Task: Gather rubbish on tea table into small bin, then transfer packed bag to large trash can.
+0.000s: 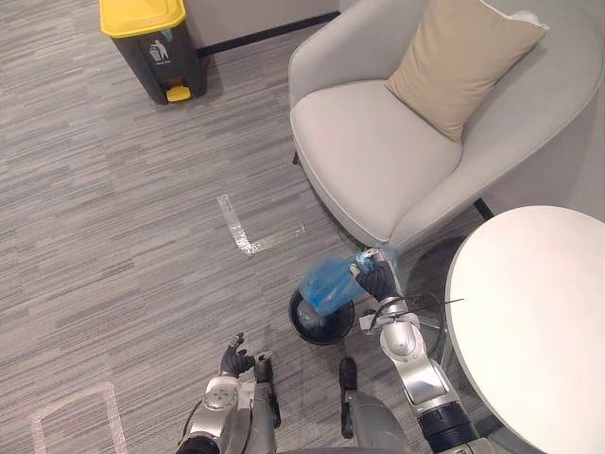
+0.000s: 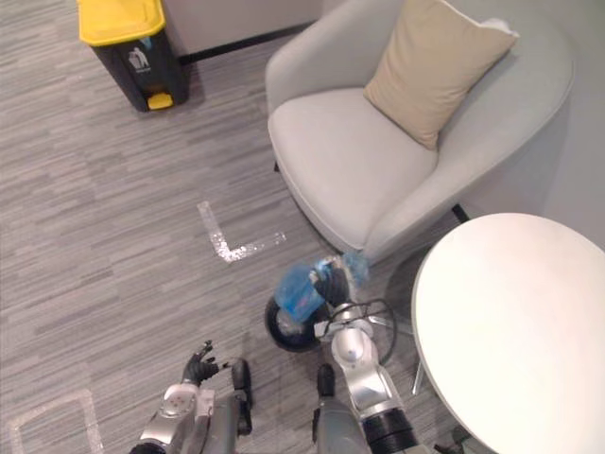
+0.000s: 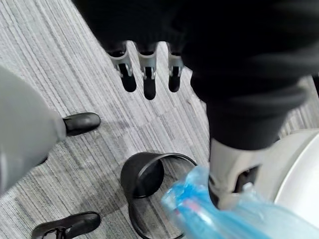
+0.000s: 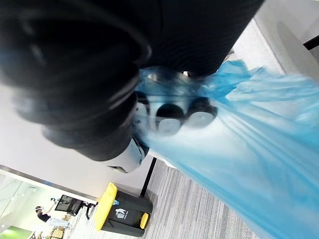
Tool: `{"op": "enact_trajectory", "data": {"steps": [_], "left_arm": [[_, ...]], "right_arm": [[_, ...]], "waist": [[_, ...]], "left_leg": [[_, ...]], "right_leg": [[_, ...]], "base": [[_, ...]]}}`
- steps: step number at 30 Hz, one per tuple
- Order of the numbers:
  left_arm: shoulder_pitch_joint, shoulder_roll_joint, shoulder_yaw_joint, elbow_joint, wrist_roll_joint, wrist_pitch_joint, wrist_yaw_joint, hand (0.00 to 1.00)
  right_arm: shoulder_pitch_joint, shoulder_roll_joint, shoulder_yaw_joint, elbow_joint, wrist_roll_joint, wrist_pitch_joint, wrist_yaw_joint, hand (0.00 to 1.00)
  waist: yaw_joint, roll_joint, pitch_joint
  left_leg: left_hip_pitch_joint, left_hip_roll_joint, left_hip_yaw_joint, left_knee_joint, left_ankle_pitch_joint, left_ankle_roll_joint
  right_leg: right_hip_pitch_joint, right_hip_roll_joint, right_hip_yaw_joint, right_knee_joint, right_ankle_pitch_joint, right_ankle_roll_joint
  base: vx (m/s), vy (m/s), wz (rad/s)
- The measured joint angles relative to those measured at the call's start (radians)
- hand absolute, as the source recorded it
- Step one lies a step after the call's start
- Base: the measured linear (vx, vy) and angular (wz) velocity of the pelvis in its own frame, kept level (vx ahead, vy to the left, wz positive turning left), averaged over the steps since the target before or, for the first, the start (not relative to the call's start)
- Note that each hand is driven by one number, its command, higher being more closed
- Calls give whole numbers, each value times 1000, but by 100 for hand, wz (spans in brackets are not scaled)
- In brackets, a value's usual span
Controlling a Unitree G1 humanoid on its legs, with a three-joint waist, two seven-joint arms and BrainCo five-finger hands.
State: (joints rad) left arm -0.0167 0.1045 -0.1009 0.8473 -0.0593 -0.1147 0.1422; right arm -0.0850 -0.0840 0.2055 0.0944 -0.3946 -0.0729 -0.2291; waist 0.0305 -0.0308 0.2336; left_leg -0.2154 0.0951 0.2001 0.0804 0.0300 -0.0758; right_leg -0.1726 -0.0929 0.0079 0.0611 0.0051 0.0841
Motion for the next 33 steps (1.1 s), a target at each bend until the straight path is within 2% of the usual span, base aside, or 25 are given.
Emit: {"op": "enact_trajectory", "data": {"steps": [5, 10, 14, 22, 26, 33], "left_arm": [[0, 0, -4, -5, -1, 0, 0, 0], [52, 4, -54, -241, -2, -3, -1, 0], [74, 24, -94, -434, -1, -10, -14, 0], [88, 97, -117, -713, 63, -82, -31, 0], [84, 127, -131, -773, 106, -104, -37, 0], [27, 194, -207, -823, 170, -124, -38, 0]], "right_arm": [[-2, -5, -1, 0, 2, 0, 1, 100], [-2, -74, -1, -103, 29, -5, 29, 100], [-4, -136, -3, -195, 116, -45, 56, 100], [-6, -265, 35, -281, 383, -120, 185, 100], [-14, -310, 67, -282, 510, -126, 251, 100], [-72, -355, 147, -282, 640, -126, 310, 100]], "waist": [[1, 0, -16], [3, 3, -48], [2, 2, -88], [-1, 17, -137], [-2, 24, -172], [-6, 22, -199]], "left_leg": [[20, -10, -4, -53, 29, 2], [72, -20, -8, -136, 60, 6], [101, -24, -12, -183, 81, 6], [123, -27, -17, -185, 81, 6], [132, -27, -16, -190, 82, 5], [148, -26, -16, -191, 87, 5]], "right_leg": [[2, -4, -6, -6, 1, 1], [33, -8, -12, -33, 5, 6], [43, -7, -17, -35, 5, 6], [72, -8, -25, -46, 5, 7], [79, -8, -26, -44, 4, 6], [83, -7, -24, -32, -13, -5]], "base": [[9, -2, 3], [15, 6, 4], [26, 6, 2], [7, 3, 2], [0, 0, 0], [-27, 1, 0]]}}
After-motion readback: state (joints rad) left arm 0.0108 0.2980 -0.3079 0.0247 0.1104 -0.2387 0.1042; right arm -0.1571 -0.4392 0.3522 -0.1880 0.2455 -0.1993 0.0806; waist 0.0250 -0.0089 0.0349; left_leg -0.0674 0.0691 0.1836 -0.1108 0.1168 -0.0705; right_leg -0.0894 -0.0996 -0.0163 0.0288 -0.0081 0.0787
